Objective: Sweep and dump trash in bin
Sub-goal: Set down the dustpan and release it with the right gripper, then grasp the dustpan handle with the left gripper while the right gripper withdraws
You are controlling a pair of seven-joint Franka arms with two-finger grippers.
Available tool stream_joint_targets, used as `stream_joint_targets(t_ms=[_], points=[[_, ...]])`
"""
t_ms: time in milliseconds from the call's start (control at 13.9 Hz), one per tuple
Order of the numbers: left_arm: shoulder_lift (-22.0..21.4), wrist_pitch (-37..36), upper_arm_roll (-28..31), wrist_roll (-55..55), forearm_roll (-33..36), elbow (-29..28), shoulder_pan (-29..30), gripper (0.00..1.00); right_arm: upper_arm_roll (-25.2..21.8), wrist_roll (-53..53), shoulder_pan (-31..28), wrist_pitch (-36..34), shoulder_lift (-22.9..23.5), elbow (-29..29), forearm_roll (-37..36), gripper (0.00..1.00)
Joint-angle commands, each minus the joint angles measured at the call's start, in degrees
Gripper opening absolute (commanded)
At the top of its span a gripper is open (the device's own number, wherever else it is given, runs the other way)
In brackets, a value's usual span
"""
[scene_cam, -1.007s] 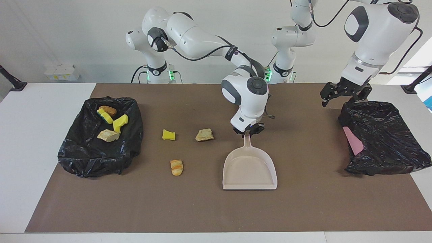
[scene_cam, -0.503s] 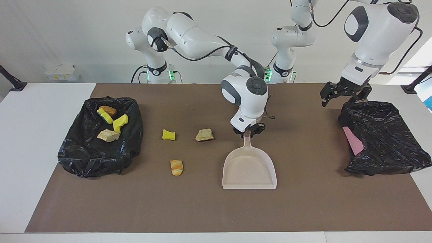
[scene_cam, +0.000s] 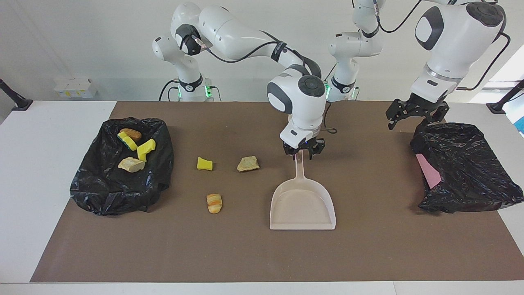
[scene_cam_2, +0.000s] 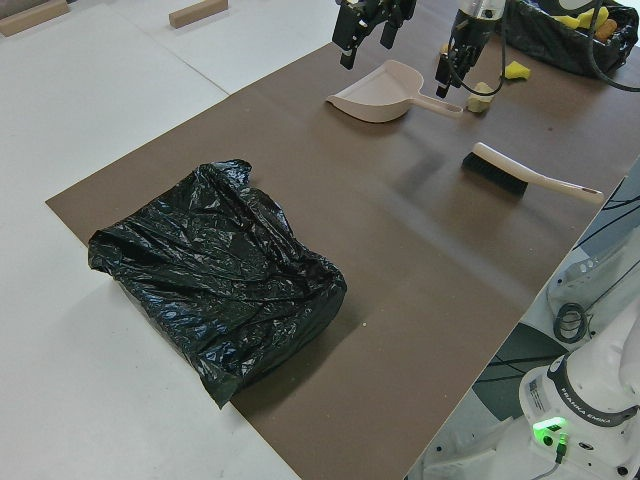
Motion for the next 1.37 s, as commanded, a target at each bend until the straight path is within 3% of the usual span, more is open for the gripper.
stream_joint_targets(t_ms=[0,72,144,288,359,575,791,1294], points=[[3.3,3.7,0.4,-4.2,0.7,0.3,-4.1,1.0,-0.1,0.3,2.3,2.2,-8.3,-13.0,1.3,0.65],[5.1,5.4,0.4,-6.9,0.8,0.4,-5.9,1.0,0.0,0.4,3.0,2.4,-9.7,-15.4,1.3,0.71],[6.5,7.4,0.4,-9.7,0.8,0.3,-7.4,1.0,0.0,1.0,3.9,2.9,-10.9,-17.4,1.8,0.83],[9.8,9.7,0.5,-13.9,1.5,0.4,-10.6,1.0,0.0,1.0,5.1,3.9,-13.2,-21.3,5.2,0.91],[12.3,9.8,0.5,-15.5,1.5,0.4,-12.6,1.0,0.0,1.1,6.0,6.4,-14.7,-24.5,6.0,1.0],[14.7,13.3,0.4,-18.8,2.1,-0.2,-15.8,1.0,0.0,1.4,9.7,17.6,-19.1,-37.1,6.7,1.0],[17.2,15.0,0.4,-22.1,2.2,-0.5,-18.8,1.0,0.0,1.3,12.5,19.7,-22.8,-43.8,7.7,1.0],[17.4,17.1,0.3,-22.1,2.0,-3.3,-20.9,1.0,0.0,1.4,17.8,23.7,-27.7,-51.7,13.0,0.97]])
